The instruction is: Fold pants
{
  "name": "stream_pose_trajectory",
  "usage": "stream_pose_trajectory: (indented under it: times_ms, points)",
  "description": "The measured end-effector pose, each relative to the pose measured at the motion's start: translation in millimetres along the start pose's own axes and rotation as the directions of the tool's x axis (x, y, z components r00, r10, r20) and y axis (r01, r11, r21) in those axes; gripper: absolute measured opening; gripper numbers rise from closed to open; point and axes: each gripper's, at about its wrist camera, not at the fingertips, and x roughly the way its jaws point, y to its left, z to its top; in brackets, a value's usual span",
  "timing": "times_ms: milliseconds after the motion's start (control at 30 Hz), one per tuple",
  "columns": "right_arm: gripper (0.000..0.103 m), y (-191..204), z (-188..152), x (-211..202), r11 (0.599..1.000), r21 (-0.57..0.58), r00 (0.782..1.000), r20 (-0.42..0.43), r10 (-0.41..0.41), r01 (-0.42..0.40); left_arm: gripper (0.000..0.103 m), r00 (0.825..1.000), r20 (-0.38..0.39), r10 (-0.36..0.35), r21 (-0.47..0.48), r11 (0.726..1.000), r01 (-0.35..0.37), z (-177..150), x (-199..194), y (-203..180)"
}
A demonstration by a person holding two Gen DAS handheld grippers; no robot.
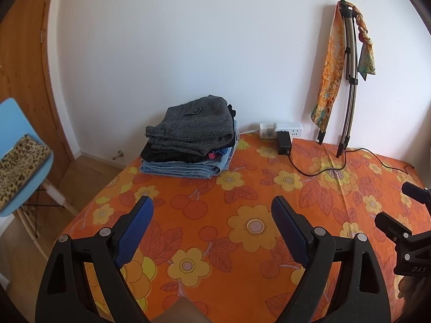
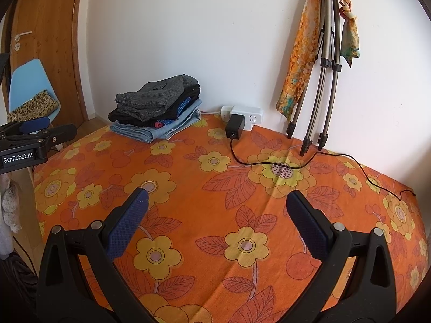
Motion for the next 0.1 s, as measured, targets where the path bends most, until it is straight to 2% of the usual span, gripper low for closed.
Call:
stream_pose_trajectory:
  times_ms: [100]
  points:
    - [0.103,0.3,-2.3,0.3,1.0,0.008,1.0,-0.003,-0.003,0.003,0.09,1.0,-0.01,0.007,-0.017,1.0,-0.007,-0.1,1.2,2.3]
